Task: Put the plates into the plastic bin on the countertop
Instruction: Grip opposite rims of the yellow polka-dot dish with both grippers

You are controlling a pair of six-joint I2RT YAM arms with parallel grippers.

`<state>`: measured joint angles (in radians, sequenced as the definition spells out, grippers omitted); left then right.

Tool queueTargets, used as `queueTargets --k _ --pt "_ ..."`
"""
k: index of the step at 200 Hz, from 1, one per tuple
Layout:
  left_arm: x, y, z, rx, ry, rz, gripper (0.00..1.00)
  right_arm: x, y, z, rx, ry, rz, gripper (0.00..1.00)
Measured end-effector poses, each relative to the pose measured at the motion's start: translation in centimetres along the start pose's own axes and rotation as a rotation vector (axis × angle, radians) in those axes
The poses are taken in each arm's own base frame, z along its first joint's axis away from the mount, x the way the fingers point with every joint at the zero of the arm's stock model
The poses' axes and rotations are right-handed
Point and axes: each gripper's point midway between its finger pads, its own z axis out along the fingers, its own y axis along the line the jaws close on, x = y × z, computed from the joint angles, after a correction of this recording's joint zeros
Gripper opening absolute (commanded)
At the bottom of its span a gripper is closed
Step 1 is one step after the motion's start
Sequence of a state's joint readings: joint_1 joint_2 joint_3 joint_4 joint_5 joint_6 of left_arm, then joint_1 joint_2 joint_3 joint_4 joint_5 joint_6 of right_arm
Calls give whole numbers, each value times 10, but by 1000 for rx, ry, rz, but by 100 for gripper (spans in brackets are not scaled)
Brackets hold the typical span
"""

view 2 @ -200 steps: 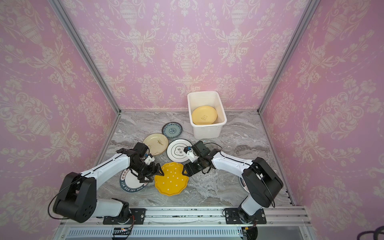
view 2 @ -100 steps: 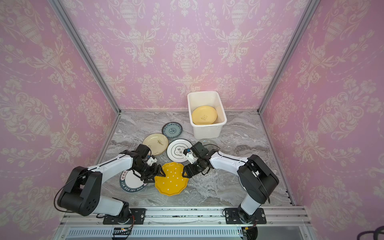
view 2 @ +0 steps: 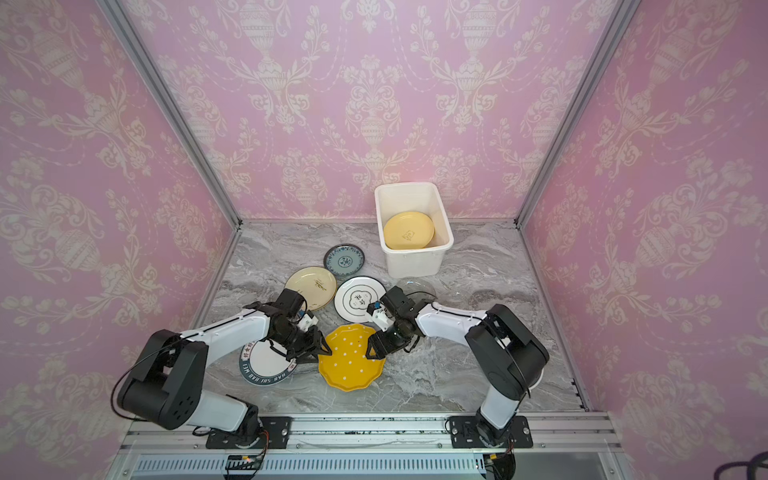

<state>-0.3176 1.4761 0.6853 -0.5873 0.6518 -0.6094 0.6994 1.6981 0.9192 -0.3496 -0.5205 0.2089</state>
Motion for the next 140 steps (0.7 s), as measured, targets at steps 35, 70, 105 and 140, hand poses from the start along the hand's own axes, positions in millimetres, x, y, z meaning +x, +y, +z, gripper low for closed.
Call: queueTargets --k 35,70,105,140 --pt "0 2 3 -7 10 -17 31 0 -3 -1 -4 0 13 69" --pt "1 3 5 -14 19 -19 25 -1 -5 -4 -10 -2 26 69" --pt "1 4 6 -16 23 -21 23 -2 -5 -6 -29 -8 34 69" --pt "1 4 9 -13 34 -25 20 2 -5 -8 -65 -20 39 69"
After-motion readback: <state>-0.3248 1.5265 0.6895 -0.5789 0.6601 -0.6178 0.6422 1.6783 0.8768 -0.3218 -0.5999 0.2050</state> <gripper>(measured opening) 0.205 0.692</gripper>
